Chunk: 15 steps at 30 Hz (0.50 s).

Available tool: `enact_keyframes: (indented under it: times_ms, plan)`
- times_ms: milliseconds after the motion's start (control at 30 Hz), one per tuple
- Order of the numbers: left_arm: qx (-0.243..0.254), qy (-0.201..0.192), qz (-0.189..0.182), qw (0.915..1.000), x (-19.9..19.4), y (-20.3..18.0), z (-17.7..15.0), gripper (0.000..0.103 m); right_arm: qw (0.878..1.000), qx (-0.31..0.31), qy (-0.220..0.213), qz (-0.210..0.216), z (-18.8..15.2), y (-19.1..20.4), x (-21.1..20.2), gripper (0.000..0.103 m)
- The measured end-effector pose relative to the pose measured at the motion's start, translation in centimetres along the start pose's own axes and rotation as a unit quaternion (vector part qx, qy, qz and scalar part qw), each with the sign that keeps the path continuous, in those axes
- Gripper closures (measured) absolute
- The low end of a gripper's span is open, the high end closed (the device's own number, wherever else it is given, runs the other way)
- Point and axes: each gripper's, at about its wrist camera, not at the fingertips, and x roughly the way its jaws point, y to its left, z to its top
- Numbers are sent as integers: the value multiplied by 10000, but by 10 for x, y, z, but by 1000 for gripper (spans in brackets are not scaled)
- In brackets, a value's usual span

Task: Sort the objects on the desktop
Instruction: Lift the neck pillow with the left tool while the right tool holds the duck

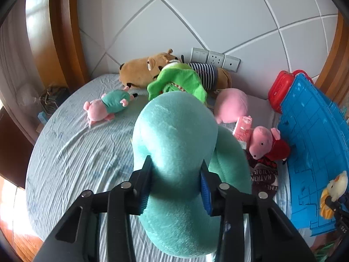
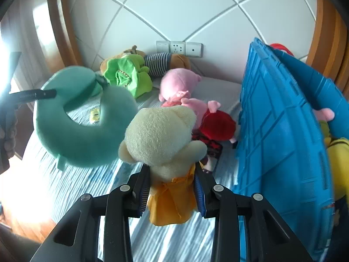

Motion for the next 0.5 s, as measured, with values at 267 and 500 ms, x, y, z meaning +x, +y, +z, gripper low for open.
enact_keyframes:
  times_ms: [267, 500]
  plan:
    - [-458, 883, 164, 9949, 51, 30, -41, 0, 9996, -224, 144, 122, -8, 0, 0, 69]
    - [-834, 1252, 602, 9868, 96, 75, -66, 0, 9988, -417, 212, 172, -8, 14, 3, 69]
